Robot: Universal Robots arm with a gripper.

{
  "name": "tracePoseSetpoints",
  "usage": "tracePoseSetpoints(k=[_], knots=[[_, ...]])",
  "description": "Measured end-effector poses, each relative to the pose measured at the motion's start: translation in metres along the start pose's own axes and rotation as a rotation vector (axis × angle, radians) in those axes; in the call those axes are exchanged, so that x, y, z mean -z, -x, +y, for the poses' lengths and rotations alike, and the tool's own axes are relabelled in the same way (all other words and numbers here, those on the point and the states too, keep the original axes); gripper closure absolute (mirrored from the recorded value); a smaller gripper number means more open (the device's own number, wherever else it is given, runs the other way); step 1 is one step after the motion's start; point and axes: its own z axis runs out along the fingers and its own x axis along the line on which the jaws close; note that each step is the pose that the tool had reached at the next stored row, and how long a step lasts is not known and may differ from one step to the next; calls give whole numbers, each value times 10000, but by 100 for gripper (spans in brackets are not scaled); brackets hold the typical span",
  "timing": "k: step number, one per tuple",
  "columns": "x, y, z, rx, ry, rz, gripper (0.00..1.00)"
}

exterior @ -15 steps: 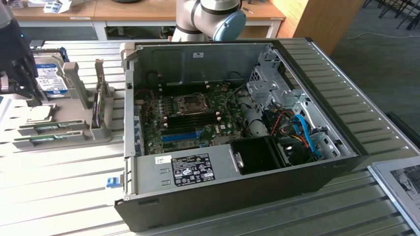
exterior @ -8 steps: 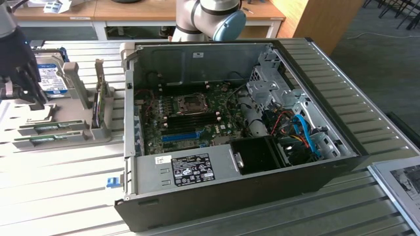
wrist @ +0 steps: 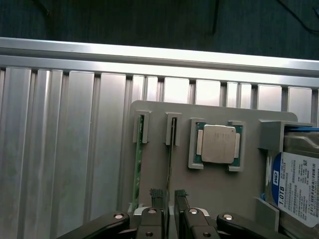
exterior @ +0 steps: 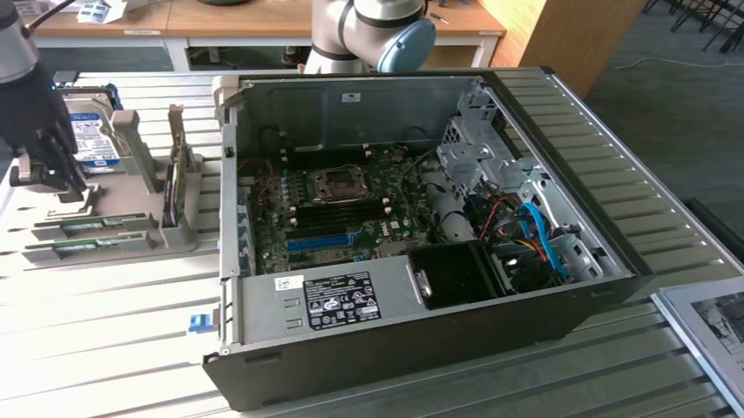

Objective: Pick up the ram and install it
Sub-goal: 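Pick up the ram and move it above insertion slot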

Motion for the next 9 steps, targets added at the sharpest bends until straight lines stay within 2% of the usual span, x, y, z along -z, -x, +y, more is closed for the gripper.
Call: tracePoseSetpoints(k=[5, 9], knots=[[-80, -1, -3, 0, 0, 0, 76], [-83, -1, -3, -1, 1, 1, 76]])
